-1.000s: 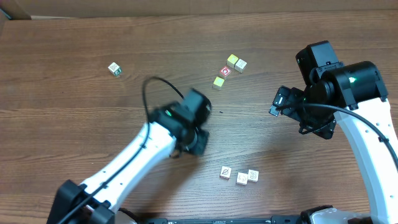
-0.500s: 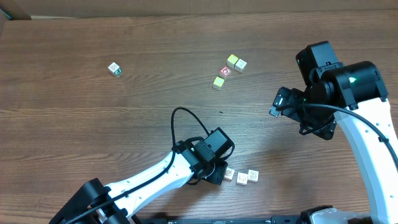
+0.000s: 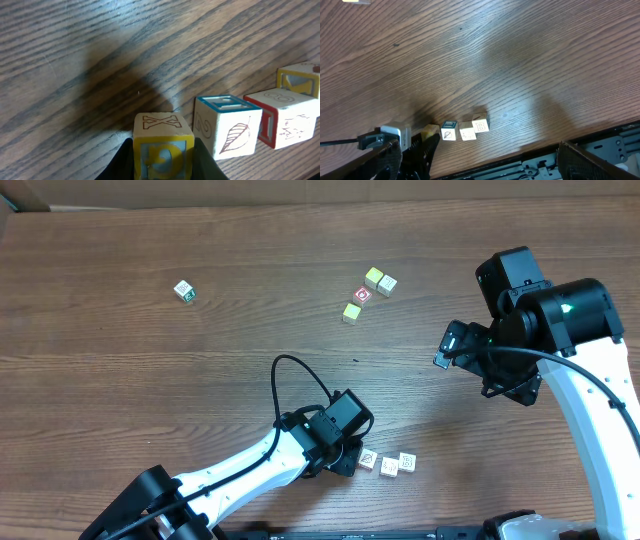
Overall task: Flip 4 blocks
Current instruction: 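Carry the G block to the left end of the front row, then lower the G block beside the row and open the left gripper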
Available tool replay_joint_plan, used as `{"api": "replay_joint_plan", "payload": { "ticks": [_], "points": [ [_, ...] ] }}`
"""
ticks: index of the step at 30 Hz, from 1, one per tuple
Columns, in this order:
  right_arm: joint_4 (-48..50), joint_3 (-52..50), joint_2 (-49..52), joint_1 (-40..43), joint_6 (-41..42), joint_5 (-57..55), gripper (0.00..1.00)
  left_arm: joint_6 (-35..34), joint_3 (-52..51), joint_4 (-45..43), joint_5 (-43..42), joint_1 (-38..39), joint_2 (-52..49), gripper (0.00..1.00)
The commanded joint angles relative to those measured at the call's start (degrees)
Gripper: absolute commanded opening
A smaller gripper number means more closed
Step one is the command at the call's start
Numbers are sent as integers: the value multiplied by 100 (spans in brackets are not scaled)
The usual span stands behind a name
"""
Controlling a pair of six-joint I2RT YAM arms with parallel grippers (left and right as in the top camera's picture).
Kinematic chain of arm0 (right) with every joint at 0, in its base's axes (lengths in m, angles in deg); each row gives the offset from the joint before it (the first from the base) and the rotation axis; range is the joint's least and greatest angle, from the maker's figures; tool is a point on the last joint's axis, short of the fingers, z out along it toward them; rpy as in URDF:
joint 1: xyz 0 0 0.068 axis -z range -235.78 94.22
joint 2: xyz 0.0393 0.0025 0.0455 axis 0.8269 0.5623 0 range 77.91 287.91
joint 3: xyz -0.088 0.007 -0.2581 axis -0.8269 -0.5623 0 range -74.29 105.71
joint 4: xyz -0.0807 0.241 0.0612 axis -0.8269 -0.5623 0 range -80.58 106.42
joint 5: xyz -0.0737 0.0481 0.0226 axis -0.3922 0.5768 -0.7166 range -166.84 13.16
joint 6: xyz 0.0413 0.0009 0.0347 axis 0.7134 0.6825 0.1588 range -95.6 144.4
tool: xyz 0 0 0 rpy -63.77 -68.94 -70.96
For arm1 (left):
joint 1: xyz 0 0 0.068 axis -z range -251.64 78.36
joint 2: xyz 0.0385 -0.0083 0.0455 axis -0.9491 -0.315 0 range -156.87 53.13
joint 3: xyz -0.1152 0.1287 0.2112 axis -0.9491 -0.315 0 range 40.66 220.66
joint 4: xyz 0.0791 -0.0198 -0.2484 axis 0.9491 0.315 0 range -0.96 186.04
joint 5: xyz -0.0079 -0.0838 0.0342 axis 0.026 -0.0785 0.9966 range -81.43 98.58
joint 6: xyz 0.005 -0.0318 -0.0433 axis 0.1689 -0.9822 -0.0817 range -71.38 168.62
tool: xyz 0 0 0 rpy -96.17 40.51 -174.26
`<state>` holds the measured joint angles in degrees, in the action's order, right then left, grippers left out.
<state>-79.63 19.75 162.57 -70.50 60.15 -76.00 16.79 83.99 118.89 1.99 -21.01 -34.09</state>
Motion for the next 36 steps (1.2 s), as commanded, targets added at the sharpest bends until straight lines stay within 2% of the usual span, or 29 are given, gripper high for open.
{"api": "replay_joint_plan", "payload": {
  "ticks": [1, 8, 18, 22, 36],
  "points": [
    [9, -15, -20, 17, -44, -72, 100, -144, -59, -111, 2, 7, 52, 8],
    [11, -13, -20, 17, -44, 11, 100, -146, -66, -262, -52, 7, 33, 15],
    [9, -13, -20, 17, -44, 13, 100, -160, -87, -269, -68, 9, 33, 34],
    [9, -13, -20, 17, -44, 13, 100, -160, -87, -271, -72, 7, 33, 39],
    [37, -13, -20, 17, -44, 13, 100, -157, -85, -544, -52, 0, 33, 39]
  ]
}}
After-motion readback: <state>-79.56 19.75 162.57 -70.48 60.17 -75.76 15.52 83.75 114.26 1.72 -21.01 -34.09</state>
